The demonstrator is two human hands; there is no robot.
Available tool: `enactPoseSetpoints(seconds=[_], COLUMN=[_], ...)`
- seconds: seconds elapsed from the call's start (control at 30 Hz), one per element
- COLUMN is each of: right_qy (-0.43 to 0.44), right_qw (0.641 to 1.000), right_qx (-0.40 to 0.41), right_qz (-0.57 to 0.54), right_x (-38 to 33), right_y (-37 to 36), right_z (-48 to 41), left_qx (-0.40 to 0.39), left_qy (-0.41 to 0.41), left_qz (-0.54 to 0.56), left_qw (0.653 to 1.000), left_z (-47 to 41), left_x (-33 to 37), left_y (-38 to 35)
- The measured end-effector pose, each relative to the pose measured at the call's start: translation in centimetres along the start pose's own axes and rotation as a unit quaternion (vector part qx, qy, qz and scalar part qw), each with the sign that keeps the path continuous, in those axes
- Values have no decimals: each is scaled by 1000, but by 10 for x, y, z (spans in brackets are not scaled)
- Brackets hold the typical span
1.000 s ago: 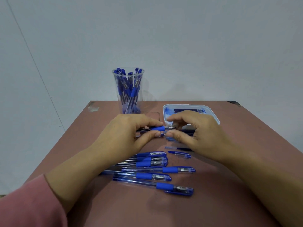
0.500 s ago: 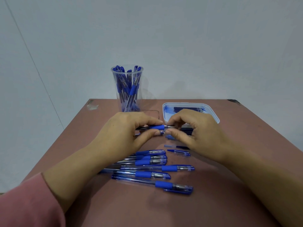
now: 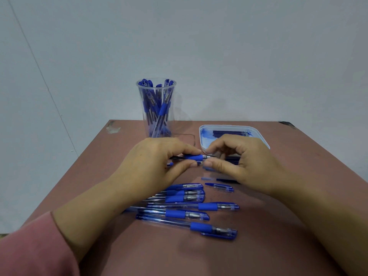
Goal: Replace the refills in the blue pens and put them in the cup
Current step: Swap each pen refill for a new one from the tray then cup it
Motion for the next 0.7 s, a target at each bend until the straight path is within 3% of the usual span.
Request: enactPoseSetpoints(seconds=[0.13, 0.33, 0.57, 0.7], right_qy=[41, 28, 1, -27], right_qw=[998, 997, 961, 951], right_qx=[16, -3, -159, -189], right_qz=[35, 75, 228, 244], right_x=[-1, 5, 14, 12], right_y=[0, 4, 18, 13], right_z=[0, 0, 10, 11], left_qx=[8, 6, -14, -27], left_qy=[-6, 21, 65, 72], left_qz=[-7, -20, -67, -58], left_qw=[1000, 1000, 996, 995], left_z=[0, 1, -3, -3], left_x=[0, -4, -19, -20], left_y=[0, 1, 7, 6])
Point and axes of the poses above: each hand's wrist, its own z-axis away from the middle knuckle, its own y-axis out of the back of the hand, x = y × z, the point moved 4 cm from there along -z, towards the middle knuckle, and after that the axes turned 13 degrees about x, right-handed, at the moved point
